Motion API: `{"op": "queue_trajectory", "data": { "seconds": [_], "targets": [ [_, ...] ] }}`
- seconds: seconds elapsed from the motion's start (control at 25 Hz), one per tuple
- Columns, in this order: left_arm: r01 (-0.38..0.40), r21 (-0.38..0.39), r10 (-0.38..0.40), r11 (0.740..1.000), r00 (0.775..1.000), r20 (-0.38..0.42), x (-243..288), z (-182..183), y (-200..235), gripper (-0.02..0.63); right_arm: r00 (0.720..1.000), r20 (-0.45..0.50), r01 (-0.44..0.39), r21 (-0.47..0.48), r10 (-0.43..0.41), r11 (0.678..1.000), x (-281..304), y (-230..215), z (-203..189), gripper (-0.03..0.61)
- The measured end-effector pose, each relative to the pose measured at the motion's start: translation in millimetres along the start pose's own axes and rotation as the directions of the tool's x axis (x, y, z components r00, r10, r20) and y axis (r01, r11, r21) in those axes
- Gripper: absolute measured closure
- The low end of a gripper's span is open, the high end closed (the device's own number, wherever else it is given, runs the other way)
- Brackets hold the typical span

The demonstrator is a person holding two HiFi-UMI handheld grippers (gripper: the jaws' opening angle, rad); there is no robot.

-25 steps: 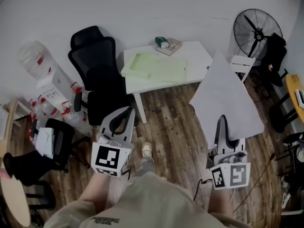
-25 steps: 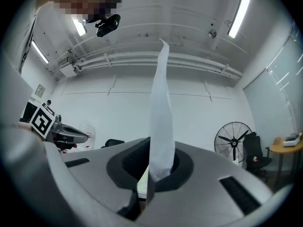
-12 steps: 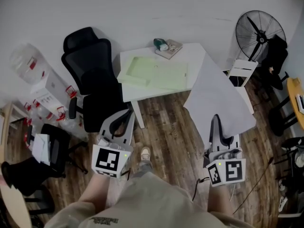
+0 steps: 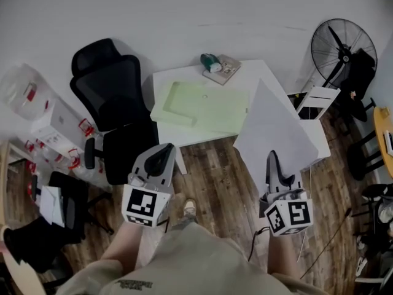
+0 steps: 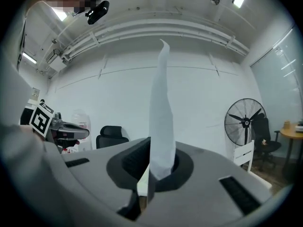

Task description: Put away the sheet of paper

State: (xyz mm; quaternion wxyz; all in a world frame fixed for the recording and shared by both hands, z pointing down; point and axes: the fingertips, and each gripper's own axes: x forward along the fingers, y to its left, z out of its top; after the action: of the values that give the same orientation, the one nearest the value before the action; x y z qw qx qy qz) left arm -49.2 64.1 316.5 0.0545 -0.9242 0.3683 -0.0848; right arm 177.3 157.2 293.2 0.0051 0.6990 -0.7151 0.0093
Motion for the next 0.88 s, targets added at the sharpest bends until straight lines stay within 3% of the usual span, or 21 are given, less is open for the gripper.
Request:
{"op": "queue_trajectory", "data": {
  "seconds": [0.52, 0.72, 0.88],
  "targets": [
    [0.020, -0.110, -0.038, 0.994, 0.986, -0.161, 106, -88, 129, 0.589, 0.975, -0.220, 0.014, 0.216, 0.034, 0.976, 170, 4, -90, 0.554],
    [0.018, -0.114, -0.041, 0.993, 0.978, -0.204, 130, -121, 160, 0.589, 0.958, -0.283, 0.041, 0.326, 0.056, 0.945, 212, 2, -124, 0.554],
    [0.007, -0.159, -0.046, 0.987, 0.969, -0.241, 145, -143, 175, 0.589, 0.941, -0.328, 0.053, 0.376, 0.080, 0.925, 239, 1, -145, 0.554]
  ]
}}
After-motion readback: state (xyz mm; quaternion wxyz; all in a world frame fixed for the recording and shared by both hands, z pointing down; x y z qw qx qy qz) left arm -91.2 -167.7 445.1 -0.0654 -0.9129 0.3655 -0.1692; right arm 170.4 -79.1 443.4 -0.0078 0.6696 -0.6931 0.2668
